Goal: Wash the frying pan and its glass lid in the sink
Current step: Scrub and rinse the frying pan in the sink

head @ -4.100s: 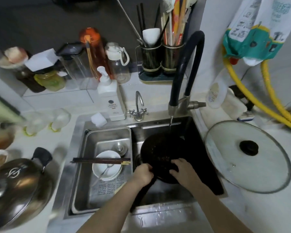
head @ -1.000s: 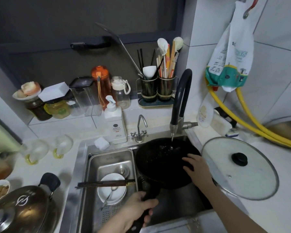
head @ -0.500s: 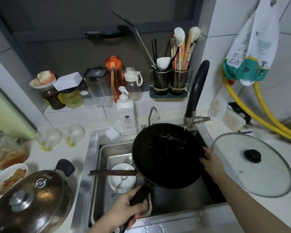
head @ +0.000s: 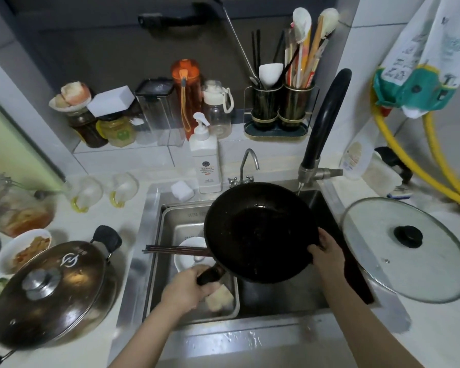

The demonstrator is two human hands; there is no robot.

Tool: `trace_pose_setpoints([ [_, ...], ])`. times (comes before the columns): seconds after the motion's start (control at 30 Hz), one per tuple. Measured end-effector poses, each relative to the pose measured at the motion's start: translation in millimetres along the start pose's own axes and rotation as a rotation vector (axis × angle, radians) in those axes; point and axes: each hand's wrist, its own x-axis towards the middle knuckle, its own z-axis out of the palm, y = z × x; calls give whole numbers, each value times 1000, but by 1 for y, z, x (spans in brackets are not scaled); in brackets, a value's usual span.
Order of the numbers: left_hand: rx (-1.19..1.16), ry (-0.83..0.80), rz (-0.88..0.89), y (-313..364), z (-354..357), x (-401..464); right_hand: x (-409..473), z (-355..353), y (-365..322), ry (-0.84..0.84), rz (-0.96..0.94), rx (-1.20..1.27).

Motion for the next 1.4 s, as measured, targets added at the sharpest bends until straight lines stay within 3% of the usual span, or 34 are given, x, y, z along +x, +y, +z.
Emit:
trace_pose_setpoints([
  [0.1,142,120,9,22,8,14,14,-8,2,14,-4,91],
  [0.33,203,203,123,44,31,31,8,-46,11,138,62,398],
  [0.43,271,248,161,38,33,23,-3,-50,22,139,94,418],
  [0.7,266,254,6,10,6,5,-9,-16,17,37,82,427],
  [0.97,360,170,123,51,21,21,6,-56,25,97,164,508],
  [1.4,338,221,24,-7,10,-24,-51,-27,45,-23,154,510],
])
